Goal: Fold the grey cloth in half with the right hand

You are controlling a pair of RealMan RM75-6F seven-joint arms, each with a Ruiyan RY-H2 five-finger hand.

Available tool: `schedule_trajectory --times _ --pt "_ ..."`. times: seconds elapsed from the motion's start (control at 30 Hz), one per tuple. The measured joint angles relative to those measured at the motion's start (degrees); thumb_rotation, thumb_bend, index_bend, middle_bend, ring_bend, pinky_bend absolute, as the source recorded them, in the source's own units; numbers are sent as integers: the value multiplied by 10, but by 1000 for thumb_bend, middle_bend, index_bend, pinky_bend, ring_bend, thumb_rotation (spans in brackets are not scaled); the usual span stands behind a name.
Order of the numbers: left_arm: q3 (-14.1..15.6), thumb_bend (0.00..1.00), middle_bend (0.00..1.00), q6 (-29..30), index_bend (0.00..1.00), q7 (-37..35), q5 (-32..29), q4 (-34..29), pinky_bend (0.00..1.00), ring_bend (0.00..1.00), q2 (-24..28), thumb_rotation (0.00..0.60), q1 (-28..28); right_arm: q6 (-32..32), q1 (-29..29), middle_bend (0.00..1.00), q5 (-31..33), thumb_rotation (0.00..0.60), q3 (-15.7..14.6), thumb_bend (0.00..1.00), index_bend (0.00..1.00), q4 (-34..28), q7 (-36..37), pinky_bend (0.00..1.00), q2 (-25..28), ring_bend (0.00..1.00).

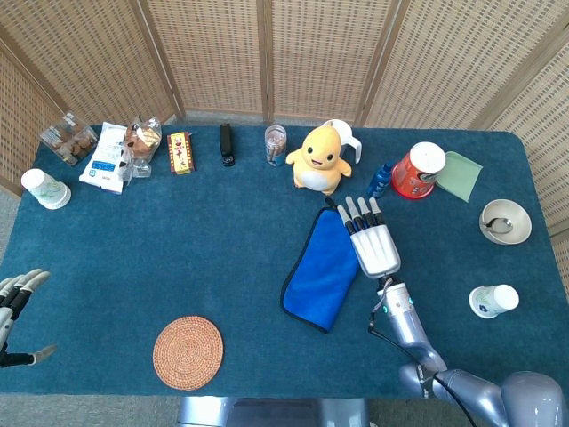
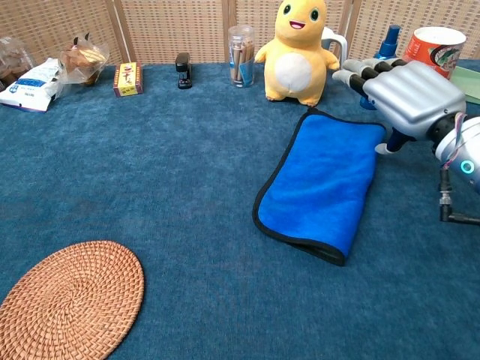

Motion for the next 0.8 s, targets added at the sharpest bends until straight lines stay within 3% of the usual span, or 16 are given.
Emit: schedule_trajectory --times 0.8 --pt "0 121 0 1 0 -4 1 1 0 0 1 600 1 2 1 0 -2 600 -7 0 0 39 8 170 -30 0"
